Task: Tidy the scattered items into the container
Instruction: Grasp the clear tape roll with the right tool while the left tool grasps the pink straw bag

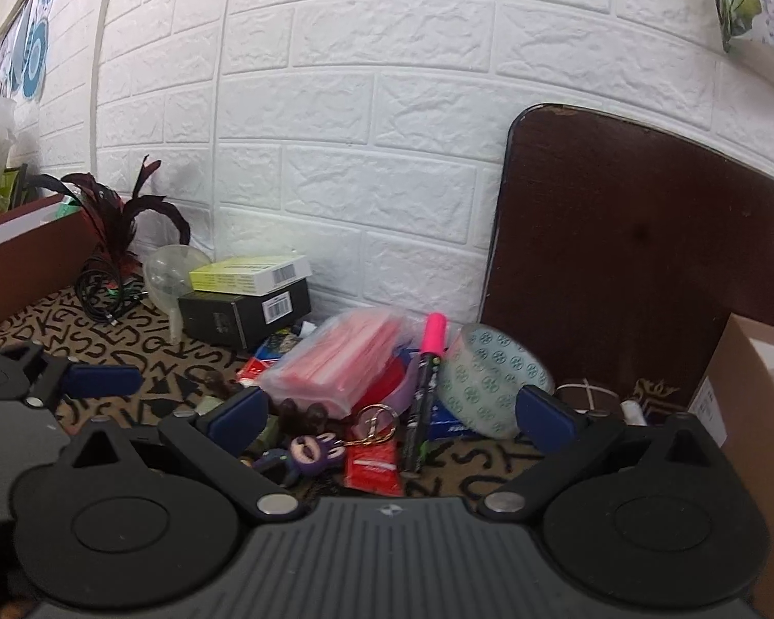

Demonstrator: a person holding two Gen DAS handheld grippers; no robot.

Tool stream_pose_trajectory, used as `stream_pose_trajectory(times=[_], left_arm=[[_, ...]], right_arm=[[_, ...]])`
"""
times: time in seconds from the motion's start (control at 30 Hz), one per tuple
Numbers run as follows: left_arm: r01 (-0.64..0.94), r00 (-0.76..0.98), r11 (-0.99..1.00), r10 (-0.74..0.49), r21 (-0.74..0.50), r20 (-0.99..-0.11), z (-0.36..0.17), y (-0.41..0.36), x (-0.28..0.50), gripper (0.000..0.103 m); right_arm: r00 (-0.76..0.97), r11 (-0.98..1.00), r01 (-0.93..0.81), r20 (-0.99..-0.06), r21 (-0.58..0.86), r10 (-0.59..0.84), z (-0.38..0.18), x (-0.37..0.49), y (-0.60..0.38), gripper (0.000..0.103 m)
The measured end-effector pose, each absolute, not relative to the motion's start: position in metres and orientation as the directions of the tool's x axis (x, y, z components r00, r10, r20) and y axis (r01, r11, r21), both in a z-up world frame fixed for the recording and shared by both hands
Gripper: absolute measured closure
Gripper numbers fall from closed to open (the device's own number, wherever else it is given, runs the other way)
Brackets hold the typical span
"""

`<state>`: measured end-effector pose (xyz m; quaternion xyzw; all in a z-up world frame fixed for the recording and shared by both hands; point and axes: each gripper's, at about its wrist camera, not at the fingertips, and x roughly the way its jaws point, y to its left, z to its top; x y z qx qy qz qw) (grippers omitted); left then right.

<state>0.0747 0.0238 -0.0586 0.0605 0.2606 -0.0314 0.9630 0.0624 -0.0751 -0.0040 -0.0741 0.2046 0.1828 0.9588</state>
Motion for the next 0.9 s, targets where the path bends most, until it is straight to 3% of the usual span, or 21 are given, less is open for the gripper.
stream_pose_trajectory(times=[0.17,0.4,0.43,0.53,0.7,0.8,0.87,0.9], left_arm=[[0.159,0.860,0.986,-0.116,0.046,-0.497,-0.056,0.022,0.092,0.000],[0.249,0.846,0.966,-0.184,0.064,-0.501,-0.056,0.009,0.127,0.000],[0.257,0.842,0.964,-0.191,0.065,-0.505,-0.056,0.008,0.133,0.000],[0.295,0.811,0.954,-0.223,0.050,-0.541,-0.061,0.007,0.152,0.001],[0.316,0.766,0.949,-0.256,-0.001,-0.589,-0.069,0.010,0.171,0.002],[0.327,0.765,0.944,-0.248,0.028,-0.595,-0.074,0.007,0.174,0.002],[0.329,0.767,0.944,-0.244,0.038,-0.593,-0.077,0.007,0.176,0.002],[0.327,0.768,0.944,-0.240,0.041,-0.594,-0.078,0.008,0.178,0.002]], right_arm=[[0.865,0.922,-0.373,-0.397,-0.103,0.306,-0.008,0.083,-0.085,0.000],[0.850,0.917,-0.390,-0.414,-0.083,0.325,-0.006,0.126,-0.100,0.001],[0.848,0.918,-0.390,-0.420,-0.078,0.324,-0.005,0.131,-0.103,0.004],[0.827,0.915,-0.400,-0.453,-0.055,0.334,-0.004,0.148,-0.108,0.027],[0.787,0.907,-0.420,-0.512,-0.033,0.345,-0.014,0.170,-0.108,0.027],[0.762,0.896,-0.440,-0.552,-0.059,0.338,-0.022,0.181,-0.102,0.028],[0.740,0.884,-0.465,-0.572,-0.054,0.354,-0.025,0.187,-0.100,0.050],[0.730,0.880,-0.471,-0.585,-0.056,0.353,-0.027,0.191,-0.098,0.054]])
